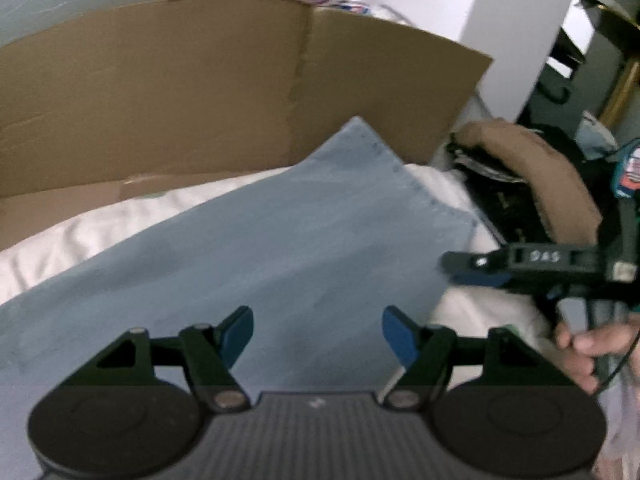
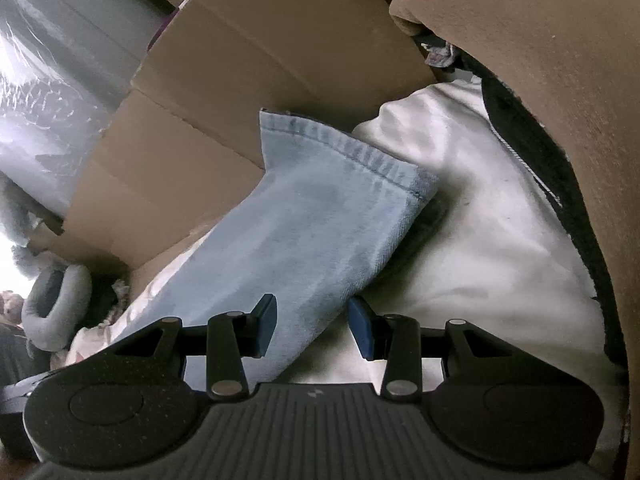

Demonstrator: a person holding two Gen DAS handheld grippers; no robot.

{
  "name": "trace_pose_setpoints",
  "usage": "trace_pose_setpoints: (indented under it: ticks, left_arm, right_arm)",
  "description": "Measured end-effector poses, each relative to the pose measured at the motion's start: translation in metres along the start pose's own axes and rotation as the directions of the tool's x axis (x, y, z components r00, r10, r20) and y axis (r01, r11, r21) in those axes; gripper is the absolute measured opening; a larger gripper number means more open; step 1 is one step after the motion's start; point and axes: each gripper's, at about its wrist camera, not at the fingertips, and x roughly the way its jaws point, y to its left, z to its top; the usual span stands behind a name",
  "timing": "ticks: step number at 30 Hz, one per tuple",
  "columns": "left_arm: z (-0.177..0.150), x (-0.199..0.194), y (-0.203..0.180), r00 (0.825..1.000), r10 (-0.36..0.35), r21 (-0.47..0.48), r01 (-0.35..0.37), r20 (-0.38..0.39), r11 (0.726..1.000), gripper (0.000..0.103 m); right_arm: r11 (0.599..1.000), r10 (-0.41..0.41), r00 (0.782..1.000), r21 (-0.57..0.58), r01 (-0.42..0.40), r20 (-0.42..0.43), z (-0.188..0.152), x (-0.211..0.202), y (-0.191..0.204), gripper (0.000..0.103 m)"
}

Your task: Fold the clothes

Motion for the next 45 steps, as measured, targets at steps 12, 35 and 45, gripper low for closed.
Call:
trace_pose_setpoints:
  ticks: [12,35,45]
  left_arm:
    - [0.002,0.043,-0.053,0.998,-0.041,0.141,0.049,-0.056,0.989,0.074]
    - [-0.021,0.071,-0.072,0.988,0.153,0.285,-0.148,0.002,0.947,0.05]
    - [0.004,0.055,-0.059,0.997,0.074,0.151,-0.075,0.012,0.986,0.009]
  right_arm:
    - [0.994,0.094,0.996,0.053,-0.093,-0.01,0.007,0.003,-0.015,0.042]
    - [0.986,0.138,0.99,0.094,-0.138,0.005,0.017,0.0,-0.025,0.023]
    - [0.993,0.098,0.994,0.061,-0.101,0.052,0.017,-0.015,-0.024,0.023]
